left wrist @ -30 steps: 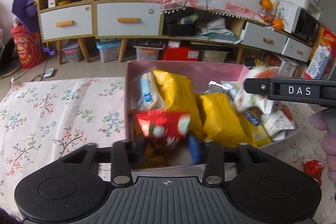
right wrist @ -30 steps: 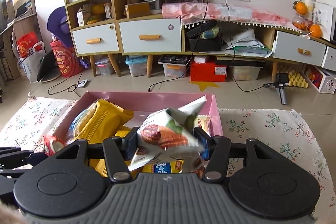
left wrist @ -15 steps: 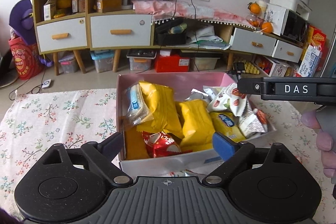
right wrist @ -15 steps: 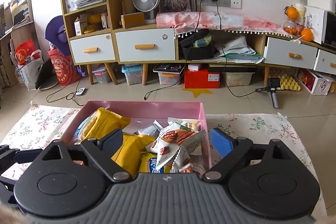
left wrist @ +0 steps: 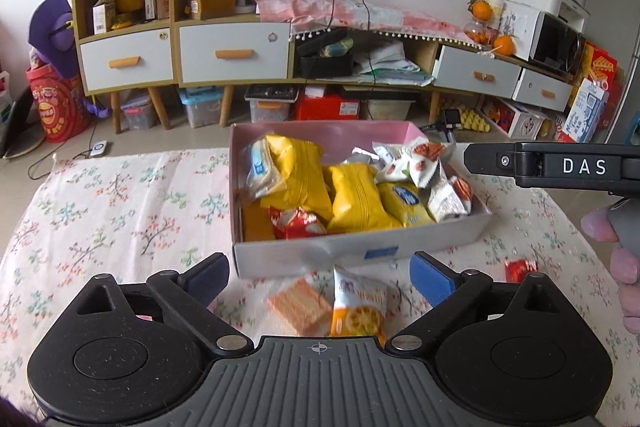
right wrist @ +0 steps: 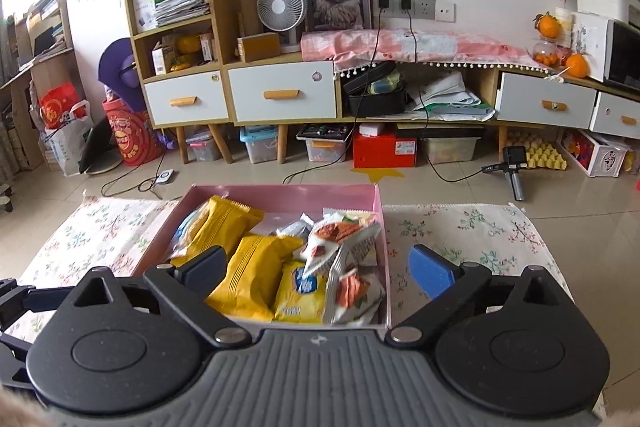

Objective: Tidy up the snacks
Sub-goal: 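Move both open tools back toward the remaining snacks on the table, then grasp the orange biscuit pack with the left tool while the right tool grasps the red wrapped snack, then lift both held snacks and carry them over the pink box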

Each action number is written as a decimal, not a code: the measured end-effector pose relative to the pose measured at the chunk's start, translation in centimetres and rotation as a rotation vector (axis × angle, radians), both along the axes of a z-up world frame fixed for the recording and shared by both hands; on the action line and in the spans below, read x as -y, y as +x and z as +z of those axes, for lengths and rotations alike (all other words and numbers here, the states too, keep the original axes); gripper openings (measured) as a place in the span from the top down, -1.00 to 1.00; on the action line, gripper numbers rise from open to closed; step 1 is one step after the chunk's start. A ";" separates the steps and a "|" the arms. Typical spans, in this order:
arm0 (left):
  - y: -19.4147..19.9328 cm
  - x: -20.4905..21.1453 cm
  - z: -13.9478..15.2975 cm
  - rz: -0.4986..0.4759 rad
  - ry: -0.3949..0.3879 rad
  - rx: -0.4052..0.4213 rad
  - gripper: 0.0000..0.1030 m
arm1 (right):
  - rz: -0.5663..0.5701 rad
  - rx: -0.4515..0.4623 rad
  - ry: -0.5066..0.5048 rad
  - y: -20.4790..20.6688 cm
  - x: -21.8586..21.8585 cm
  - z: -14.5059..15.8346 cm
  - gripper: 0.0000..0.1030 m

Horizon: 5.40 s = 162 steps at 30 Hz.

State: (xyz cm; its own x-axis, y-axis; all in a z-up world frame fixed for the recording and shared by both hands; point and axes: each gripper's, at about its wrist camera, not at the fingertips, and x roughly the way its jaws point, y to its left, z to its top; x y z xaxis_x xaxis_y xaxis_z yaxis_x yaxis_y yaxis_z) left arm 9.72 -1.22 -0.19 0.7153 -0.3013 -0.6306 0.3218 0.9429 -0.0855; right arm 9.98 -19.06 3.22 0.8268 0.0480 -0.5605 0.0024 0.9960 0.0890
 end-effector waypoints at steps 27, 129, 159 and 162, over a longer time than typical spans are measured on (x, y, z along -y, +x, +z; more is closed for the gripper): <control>-5.0 -2.3 -2.8 -0.007 0.021 -0.061 -0.98 | 0.080 -0.097 -0.024 -7.0 0.0 -3.5 -0.99; -1.5 2.6 -5.9 -0.105 -0.033 0.036 0.85 | 0.066 -0.077 0.009 -4.1 3.3 -7.6 0.30; -2.9 0.7 -1.7 -0.089 -0.134 0.120 0.86 | 0.108 0.006 0.062 -3.4 1.2 -4.1 0.31; -2.3 0.1 -1.3 -0.075 -0.141 0.117 0.86 | 0.110 0.014 0.058 -3.1 1.1 -3.8 0.31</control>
